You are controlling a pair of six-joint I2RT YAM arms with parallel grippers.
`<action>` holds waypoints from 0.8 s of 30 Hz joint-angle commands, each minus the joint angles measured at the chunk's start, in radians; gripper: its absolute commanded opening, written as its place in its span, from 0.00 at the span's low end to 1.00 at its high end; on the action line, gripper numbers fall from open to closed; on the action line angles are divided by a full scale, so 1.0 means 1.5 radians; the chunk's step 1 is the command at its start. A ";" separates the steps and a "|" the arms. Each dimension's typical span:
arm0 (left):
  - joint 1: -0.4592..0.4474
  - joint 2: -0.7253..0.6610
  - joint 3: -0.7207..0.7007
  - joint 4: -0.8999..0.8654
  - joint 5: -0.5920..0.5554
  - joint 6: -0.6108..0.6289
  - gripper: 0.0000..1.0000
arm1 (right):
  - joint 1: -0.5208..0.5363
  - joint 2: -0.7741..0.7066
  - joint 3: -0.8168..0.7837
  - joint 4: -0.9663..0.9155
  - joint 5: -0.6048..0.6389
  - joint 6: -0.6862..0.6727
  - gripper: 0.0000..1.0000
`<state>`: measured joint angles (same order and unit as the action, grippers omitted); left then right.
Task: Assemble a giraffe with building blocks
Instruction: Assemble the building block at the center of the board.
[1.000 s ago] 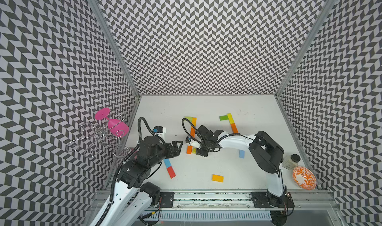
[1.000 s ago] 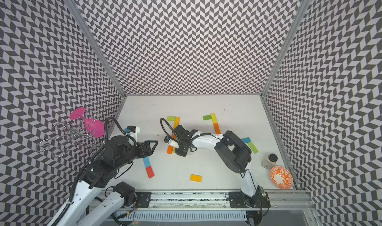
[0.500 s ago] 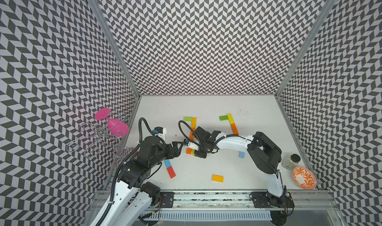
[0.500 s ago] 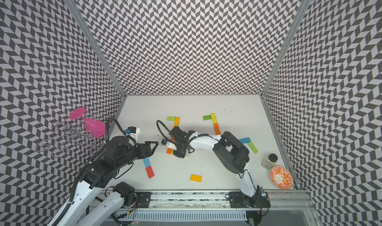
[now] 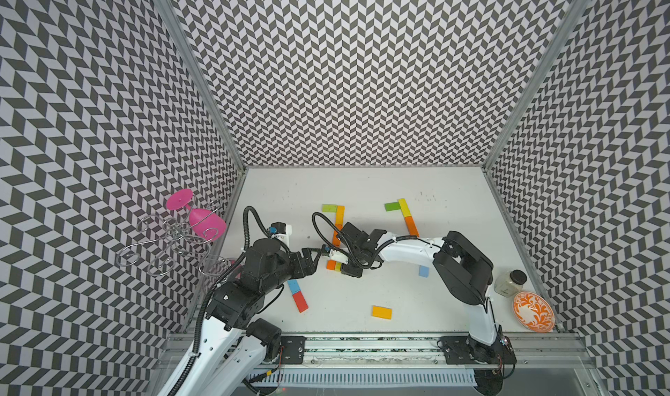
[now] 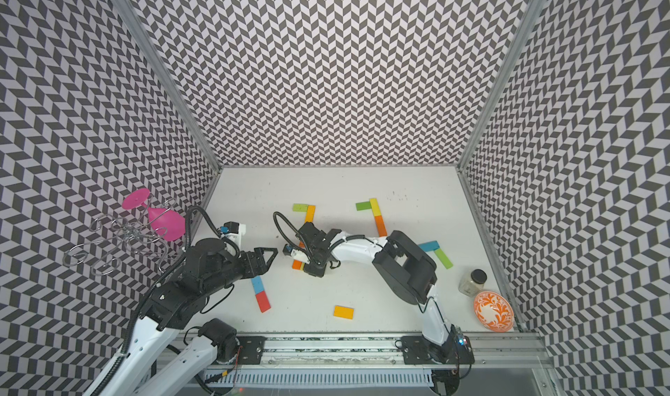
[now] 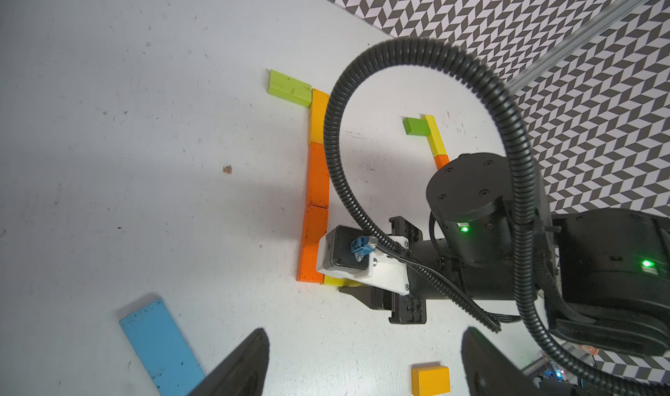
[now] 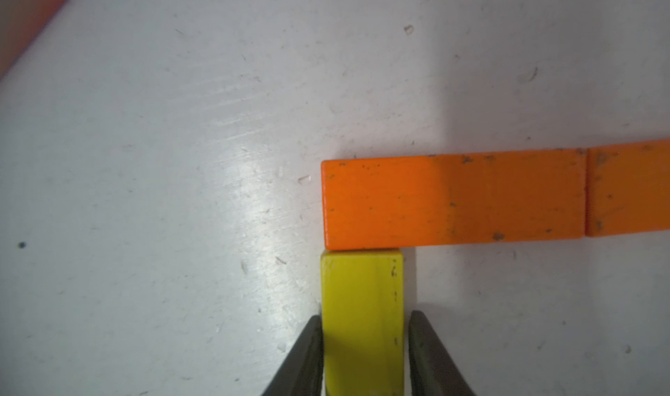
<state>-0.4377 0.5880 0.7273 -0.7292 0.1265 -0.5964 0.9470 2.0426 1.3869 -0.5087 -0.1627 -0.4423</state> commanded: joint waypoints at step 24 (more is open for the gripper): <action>0.005 0.001 0.063 -0.029 -0.019 -0.013 0.85 | -0.013 -0.084 0.029 0.012 -0.026 -0.015 0.56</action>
<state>-0.4377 0.5911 0.7750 -0.7479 0.1204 -0.6014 0.9379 1.9976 1.4048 -0.5301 -0.1799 -0.4622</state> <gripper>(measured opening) 0.849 0.563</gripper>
